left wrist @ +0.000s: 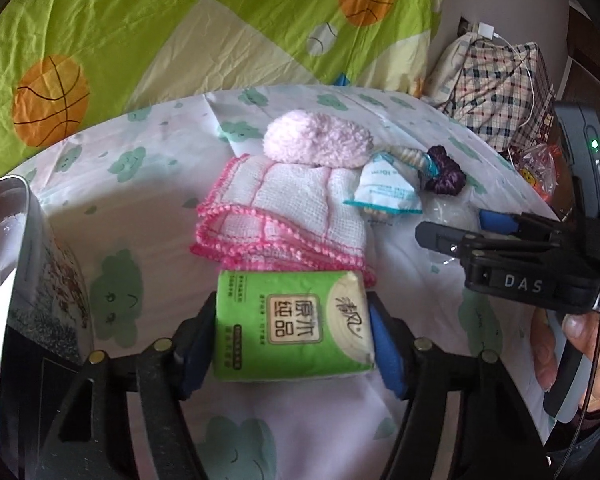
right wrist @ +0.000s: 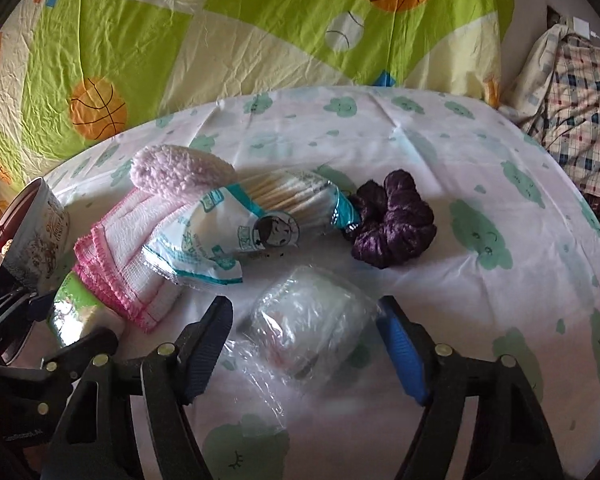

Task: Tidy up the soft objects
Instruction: 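Grasp the green tissue pack with the left tool while the right tool grasps the clear plastic bag, then carry the tissue pack with the left tool while the right tool carries the plastic bag over the tin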

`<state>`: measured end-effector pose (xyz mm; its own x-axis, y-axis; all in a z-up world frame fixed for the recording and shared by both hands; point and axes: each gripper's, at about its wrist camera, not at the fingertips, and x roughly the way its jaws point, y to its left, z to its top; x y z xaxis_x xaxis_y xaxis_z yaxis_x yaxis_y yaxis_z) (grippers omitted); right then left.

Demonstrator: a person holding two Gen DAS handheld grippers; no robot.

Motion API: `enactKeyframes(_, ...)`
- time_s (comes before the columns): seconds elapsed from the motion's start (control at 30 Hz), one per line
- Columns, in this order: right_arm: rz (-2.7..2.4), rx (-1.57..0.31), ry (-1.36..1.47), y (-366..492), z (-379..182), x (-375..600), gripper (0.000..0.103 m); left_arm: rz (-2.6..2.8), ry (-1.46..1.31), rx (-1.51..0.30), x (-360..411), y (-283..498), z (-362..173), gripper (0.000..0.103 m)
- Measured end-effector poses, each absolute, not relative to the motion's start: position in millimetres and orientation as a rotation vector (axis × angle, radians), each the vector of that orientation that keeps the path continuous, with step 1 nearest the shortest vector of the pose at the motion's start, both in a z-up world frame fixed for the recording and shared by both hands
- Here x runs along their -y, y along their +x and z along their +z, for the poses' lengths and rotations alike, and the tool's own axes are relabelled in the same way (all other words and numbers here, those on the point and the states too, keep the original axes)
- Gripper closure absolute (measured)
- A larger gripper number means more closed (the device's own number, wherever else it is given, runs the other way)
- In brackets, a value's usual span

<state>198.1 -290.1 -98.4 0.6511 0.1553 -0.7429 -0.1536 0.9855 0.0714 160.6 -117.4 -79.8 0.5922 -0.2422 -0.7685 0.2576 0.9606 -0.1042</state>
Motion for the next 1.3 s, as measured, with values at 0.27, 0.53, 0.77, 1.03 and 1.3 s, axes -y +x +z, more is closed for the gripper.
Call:
enactKeyframes(0.27, 0.195, -0.826, -0.047, 194.3, -95.1, 280.5, 0.070, -0.231, -0.092, -0.781, 90.1, 151.8, -66.3, 0.035)
enactKeyframes(0.53, 0.196, -0.812, -0.020, 193.2, -93.4, 285.1, 0.070, -0.222, -0.114, -0.738, 84.2, 147.7, -62.1, 0.035)
enactKeyframes(0.77, 0.205, -0.747, -0.029, 184.2, -84.5, 282.5, 0.070, -0.209, -0.141, -0.716, 78.1, 144.2, -60.1, 0.035)
enactKeyframes(1.03, 0.229, -0.687, -0.043, 174.7, -78.2, 280.2, 0.083, -0.182, -0.140, -0.652, 77.0, 134.2, -53.1, 0.035)
enactKeyframes(1.3, 0.212, -0.550, -0.038, 154.2, -63.0, 283.6, 0.083, -0.145, -0.118, -0.558, 77.0, 121.5, -42.6, 0.035)
